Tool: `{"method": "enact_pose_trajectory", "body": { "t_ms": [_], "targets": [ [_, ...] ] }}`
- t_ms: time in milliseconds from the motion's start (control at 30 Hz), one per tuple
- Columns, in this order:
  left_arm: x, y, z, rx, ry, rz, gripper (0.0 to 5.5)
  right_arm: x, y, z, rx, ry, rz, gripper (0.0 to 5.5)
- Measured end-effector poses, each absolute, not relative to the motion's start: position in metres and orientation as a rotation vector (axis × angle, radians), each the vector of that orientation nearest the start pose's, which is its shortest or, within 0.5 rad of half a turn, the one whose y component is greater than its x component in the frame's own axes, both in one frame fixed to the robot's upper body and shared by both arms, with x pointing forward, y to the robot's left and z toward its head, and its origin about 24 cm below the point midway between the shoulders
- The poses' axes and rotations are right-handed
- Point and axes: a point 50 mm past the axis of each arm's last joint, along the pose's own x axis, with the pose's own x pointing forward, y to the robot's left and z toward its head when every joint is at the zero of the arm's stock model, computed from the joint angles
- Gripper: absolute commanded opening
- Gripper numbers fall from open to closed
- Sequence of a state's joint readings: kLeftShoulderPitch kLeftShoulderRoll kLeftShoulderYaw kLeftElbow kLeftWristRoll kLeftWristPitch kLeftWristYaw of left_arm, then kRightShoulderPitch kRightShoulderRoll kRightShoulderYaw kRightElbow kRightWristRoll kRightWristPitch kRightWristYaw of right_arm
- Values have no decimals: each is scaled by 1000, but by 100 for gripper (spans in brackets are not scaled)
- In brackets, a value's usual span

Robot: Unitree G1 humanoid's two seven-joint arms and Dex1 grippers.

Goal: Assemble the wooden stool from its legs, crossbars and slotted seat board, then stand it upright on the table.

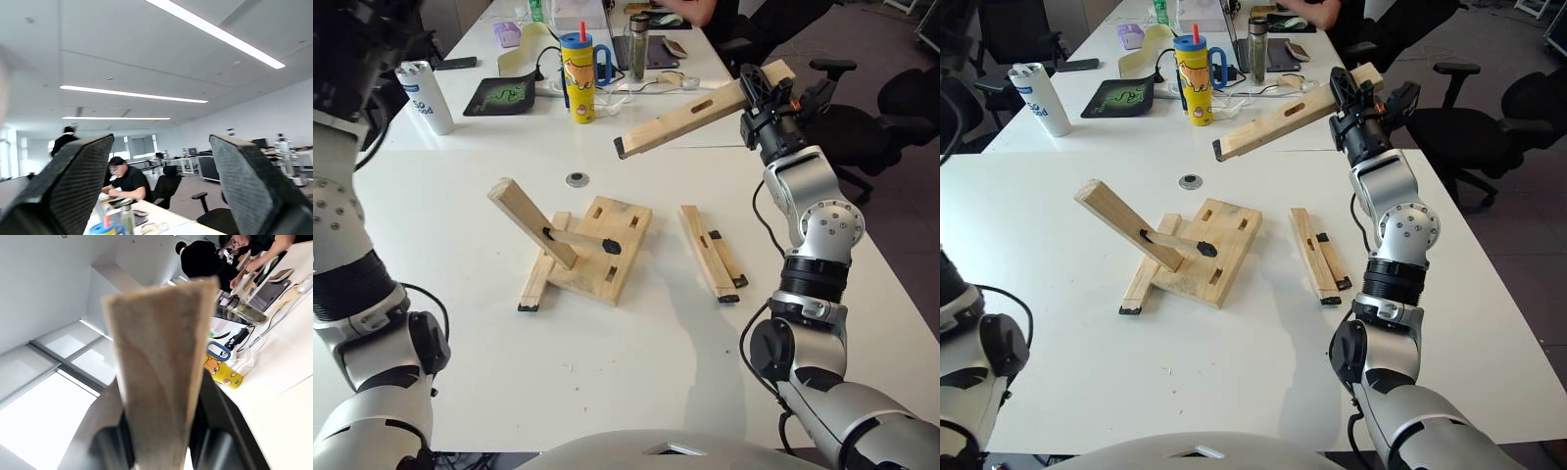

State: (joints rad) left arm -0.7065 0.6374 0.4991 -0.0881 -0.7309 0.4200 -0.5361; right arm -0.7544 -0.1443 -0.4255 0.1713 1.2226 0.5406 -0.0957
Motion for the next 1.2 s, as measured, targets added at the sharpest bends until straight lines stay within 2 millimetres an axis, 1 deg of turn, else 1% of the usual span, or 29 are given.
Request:
{"method": "enact_pose_trajectory", "body": {
  "t_ms": [33, 100, 167, 200, 267, 300, 367, 433, 467, 600, 667, 733, 833, 933, 1000, 1133, 1200],
  "targets": [
    [282, 278, 299, -58, -615, -397, 360, 354, -174, 213, 1118, -133, 368, 103],
    [286, 290, 275, -42, -530, -329, 360, 354, -174, 213, 1112, -131, 368, 103],
    [288, 298, 241, 65, -398, -271, 360, 354, -173, 212, 1105, -127, 373, 103],
    [289, 296, 225, 125, -335, -285, 360, 354, -174, 213, 1105, -128, 374, 103],
    [289, 280, 189, 245, -193, -386, 360, 354, -173, 212, 1104, -126, 377, 103],
    [287, 267, 161, 318, -89, -470, 360, 354, -173, 212, 1104, -123, 379, 103],
    [275, 246, 113, 386, 83, -591, 360, 353, -172, 212, 1102, -114, 390, 103],
    [266, 235, 87, 394, 172, -633, 360, 353, -172, 213, 1101, -109, 398, 103],
    [263, 230, 79, 421, 203, -645, 360, 353, -171, 213, 1100, -105, 403, 103],
    [257, 215, 61, 478, 248, -683, 360, 354, -170, 215, 1102, -98, 422, 103],
    [252, 198, 52, 456, 254, -727, 360, 354, -168, 219, 1105, -101, 441, 103],
    [251, 186, 52, 441, 228, -752, 360, 355, -167, 221, 1105, -95, 452, 103],
    [250, 172, 51, 412, 214, -770, 360, 357, -167, 219, 1078, -89, 441, 103],
    [250, 149, 48, 363, 194, -811, 360, 358, -170, 219, 1029, -89, 416, 103],
    [251, 142, 49, 355, 180, -821, 360, 358, -170, 220, 1022, -93, 416, 103],
    [262, 122, 57, 339, 132, -854, 360, 360, -171, 220, 1006, -96, 404, 103],
    [271, 110, 58, 327, 120, -869, 360, 360, -174, 220, 1003, -105, 390, 103]
  ]
}}
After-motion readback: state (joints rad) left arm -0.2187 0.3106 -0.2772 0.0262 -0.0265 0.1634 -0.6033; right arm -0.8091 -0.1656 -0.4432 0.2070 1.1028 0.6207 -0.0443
